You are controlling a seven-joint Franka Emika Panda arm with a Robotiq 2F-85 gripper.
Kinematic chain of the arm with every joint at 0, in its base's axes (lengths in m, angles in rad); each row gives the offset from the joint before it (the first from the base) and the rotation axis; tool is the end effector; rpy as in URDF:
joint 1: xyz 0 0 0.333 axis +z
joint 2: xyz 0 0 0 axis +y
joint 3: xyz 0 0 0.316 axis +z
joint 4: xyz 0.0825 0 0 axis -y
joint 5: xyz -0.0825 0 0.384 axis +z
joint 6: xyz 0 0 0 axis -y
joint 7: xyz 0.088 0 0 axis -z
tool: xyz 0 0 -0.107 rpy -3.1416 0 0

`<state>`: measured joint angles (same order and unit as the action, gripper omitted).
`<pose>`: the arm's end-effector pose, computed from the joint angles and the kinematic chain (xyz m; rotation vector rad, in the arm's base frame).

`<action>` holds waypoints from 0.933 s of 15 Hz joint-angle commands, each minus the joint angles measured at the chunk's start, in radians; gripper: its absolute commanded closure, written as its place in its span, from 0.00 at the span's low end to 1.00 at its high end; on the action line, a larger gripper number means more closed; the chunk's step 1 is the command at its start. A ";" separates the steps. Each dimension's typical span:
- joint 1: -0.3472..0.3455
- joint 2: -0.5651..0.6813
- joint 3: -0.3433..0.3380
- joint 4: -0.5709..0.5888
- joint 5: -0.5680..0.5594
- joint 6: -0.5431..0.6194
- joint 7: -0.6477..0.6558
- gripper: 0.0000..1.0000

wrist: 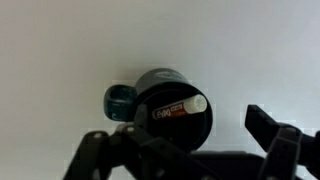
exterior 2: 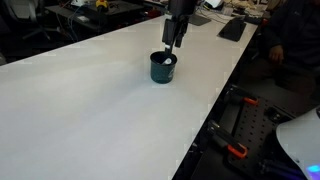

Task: Remove the marker from the cup

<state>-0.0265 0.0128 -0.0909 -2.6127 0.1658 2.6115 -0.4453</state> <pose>0.4306 -0.0545 0.2463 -3.0464 -0.2814 -0.0144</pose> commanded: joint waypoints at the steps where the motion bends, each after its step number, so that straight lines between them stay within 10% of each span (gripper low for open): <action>1: -0.015 0.019 0.020 0.009 0.091 0.026 -0.119 0.00; 13: -0.040 0.065 0.029 0.013 0.081 0.109 -0.200 0.01; 14: -0.042 0.068 0.030 0.014 0.084 0.114 -0.201 0.26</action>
<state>-0.0466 0.0691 -0.0842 -2.6029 0.2496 2.6938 -0.6300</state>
